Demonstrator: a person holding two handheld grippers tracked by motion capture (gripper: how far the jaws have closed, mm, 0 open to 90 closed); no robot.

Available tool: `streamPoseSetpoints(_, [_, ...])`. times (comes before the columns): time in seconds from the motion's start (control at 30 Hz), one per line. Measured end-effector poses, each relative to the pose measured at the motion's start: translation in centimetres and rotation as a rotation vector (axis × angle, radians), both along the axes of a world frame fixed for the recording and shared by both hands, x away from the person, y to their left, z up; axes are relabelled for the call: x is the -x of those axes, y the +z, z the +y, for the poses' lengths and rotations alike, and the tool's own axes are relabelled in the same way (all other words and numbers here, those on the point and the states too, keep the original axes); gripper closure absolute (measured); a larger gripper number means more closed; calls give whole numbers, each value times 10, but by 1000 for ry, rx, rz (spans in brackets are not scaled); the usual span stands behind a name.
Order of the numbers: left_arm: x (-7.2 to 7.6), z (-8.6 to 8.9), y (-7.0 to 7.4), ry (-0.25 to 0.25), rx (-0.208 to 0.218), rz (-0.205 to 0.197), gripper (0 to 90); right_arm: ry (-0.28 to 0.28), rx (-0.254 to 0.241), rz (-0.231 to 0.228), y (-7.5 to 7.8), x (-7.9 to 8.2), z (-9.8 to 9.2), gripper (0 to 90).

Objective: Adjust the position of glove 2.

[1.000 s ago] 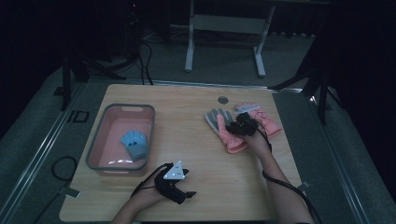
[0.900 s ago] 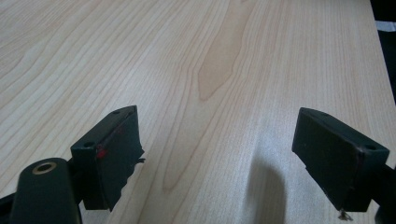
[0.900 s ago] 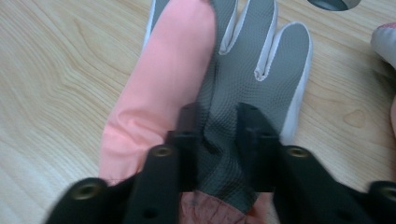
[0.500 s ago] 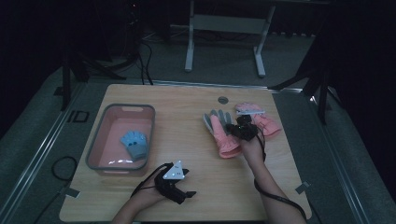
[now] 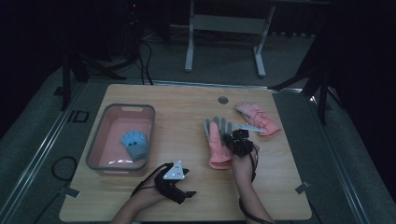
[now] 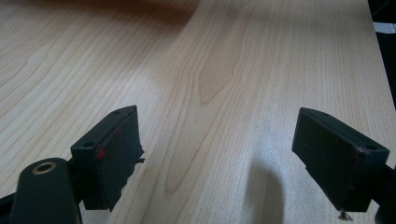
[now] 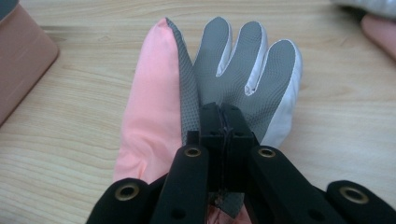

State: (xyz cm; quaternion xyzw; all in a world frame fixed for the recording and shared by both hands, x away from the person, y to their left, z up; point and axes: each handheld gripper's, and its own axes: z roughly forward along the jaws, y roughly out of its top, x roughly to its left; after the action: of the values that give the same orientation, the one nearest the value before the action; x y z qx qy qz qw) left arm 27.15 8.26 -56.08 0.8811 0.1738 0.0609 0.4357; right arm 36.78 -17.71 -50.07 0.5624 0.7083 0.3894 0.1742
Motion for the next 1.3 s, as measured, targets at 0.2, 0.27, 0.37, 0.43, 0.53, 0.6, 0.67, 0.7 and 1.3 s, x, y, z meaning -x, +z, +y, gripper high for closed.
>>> streamPoseSetpoints(0.2, [1, 1, 0, 1, 3, -2, 157, -1, 44, 6, -15, 1, 10, 888])
streamPoseSetpoints(0.27, [1, 1, 0, 1, 2, -1, 157, 3, 53, 10, -17, 1, 10, 887])
streamPoseSetpoints(0.37, [0, 1, 0, 1, 1, -3, 157, 2, 66, 20, -26, 0, 9, 887])
streamPoseSetpoints(0.43, [0, 1, 0, 1, -1, -2, 157, 0, 68, 20, -29, -1, 8, 886])
streamPoseSetpoints(0.53, [1, 1, -1, 1, -3, -5, 157, 2, 75, 15, -31, 0, 9, 883])
streamPoseSetpoints(0.6, [1, 1, -1, 0, -5, -4, 157, 8, 76, 12, -31, 1, 10, 866])
streamPoseSetpoints(0.67, [1, 1, -1, -1, -4, -4, 157, 10, 69, 13, -30, 1, 8, 847])
streamPoseSetpoints(0.7, [1, 1, -1, -1, -11, -2, 157, 12, 62, 13, -27, 1, 6, 827])
streamPoseSetpoints(1.3, [0, -1, -1, -13, -19, 8, 157, 162, 97, -131, 26, -17, -100, 613])
